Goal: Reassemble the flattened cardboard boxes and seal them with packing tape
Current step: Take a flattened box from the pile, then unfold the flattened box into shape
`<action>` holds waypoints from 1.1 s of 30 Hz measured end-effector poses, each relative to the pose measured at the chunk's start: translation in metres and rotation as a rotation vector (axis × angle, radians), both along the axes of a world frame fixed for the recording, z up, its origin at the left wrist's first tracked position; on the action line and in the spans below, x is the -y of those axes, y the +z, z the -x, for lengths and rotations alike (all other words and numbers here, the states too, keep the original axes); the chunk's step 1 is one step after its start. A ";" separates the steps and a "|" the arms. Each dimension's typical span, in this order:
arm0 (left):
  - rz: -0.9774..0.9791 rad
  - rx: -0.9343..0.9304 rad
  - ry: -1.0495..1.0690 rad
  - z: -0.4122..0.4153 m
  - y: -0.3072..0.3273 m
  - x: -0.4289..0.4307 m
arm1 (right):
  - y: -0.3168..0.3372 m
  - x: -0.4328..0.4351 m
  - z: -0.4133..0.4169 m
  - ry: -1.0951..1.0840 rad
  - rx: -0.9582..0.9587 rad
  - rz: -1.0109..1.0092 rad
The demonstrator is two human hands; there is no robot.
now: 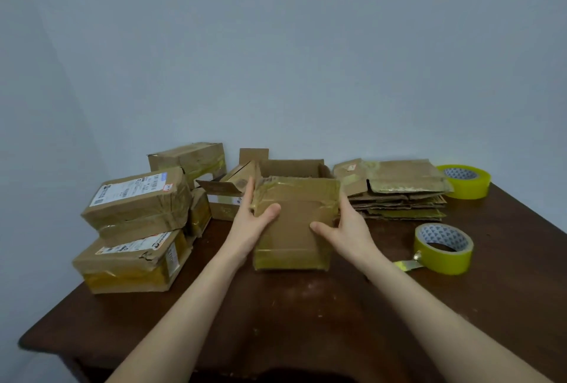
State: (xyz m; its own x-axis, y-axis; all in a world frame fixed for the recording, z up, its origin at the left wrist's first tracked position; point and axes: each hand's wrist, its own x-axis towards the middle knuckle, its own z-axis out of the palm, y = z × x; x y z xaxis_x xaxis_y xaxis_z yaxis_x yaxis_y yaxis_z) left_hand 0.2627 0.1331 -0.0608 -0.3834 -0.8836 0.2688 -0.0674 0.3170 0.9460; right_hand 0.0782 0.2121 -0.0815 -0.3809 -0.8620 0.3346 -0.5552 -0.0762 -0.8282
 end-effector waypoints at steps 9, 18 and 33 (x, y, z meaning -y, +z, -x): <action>0.135 -0.010 0.026 -0.021 -0.010 -0.004 | 0.011 -0.015 0.003 0.132 -0.284 -0.008; 0.043 -0.036 0.128 -0.016 -0.014 0.007 | 0.015 -0.001 -0.003 0.157 -0.101 0.009; 0.011 0.014 -0.110 -0.005 0.000 0.011 | 0.028 0.003 0.032 0.278 0.127 -0.094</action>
